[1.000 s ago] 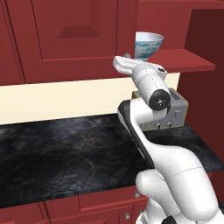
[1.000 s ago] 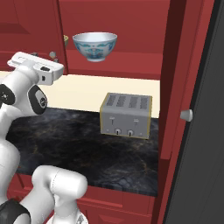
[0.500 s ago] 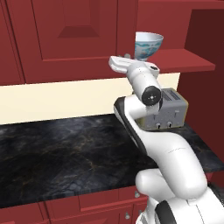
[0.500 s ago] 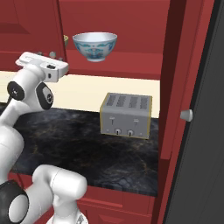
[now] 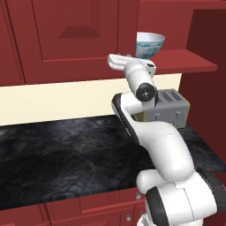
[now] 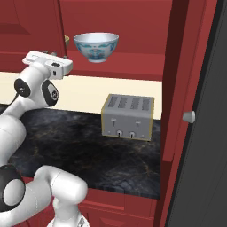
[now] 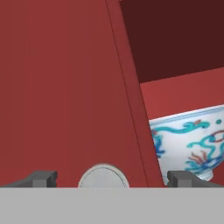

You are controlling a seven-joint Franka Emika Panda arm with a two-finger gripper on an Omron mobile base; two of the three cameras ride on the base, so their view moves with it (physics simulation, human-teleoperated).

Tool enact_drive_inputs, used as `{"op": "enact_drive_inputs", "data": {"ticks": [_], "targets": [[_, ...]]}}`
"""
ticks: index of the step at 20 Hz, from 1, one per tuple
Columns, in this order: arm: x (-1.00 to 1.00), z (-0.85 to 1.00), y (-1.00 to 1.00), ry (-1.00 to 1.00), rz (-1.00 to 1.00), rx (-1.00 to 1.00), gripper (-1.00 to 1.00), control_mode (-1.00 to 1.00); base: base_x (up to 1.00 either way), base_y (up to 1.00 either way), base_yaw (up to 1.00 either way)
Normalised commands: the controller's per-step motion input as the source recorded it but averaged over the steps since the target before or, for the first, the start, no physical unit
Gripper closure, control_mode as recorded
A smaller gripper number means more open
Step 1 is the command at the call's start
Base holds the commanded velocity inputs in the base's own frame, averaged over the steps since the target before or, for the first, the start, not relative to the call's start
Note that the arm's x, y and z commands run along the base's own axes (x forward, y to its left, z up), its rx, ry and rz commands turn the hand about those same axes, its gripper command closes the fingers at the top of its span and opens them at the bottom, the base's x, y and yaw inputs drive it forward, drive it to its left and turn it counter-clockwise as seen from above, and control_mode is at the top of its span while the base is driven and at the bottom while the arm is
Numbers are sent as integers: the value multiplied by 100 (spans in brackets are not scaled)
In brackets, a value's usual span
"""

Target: Move the bowls from the cabinet to the plates on the dining table.

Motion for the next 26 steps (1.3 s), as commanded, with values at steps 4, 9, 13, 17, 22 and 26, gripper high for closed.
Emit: {"op": "enact_drive_inputs", "data": {"ticks": [4,9,13,17,22,26], "targets": [[24,-9,10,0,-13,-5,-100,-100,0,0,0],[8,-5,25,0,-14,-6,-100,-100,0,0,0],[12,-3,17,1,-7,-5,100,-100,0,0,0],[21,-5,5,5,-2,-1,100,-100,0,0,0],[25,0,-15,11,0,1,100,-100,0,0,0],[11,0,-6,5,0,1,100,-100,0,0,0]]}}
